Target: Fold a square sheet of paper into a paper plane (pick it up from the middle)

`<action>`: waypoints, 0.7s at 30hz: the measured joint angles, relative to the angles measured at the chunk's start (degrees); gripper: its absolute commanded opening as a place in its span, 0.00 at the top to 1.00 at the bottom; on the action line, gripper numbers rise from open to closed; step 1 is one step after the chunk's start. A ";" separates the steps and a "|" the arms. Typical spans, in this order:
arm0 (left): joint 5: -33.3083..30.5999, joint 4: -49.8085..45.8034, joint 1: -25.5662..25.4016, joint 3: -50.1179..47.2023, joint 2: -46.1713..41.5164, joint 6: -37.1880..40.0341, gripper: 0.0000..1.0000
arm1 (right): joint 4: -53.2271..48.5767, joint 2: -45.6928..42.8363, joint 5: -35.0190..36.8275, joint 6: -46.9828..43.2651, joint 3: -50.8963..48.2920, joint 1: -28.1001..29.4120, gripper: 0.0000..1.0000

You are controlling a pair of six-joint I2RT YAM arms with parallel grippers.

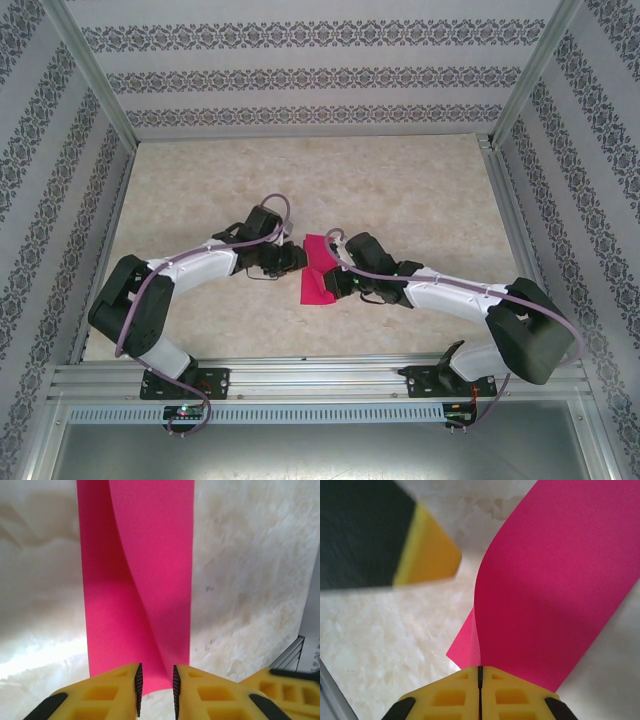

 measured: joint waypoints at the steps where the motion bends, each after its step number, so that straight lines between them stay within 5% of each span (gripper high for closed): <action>1: -0.04 -0.09 -0.81 -0.09 0.15 0.00 0.80 | 0.04 0.07 -0.72 0.02 -0.02 -0.52 0.91; 21: -4.92 1.16 -8.72 -4.61 4.63 -2.01 0.88 | 1.42 4.39 -4.13 0.26 -1.07 -2.86 0.91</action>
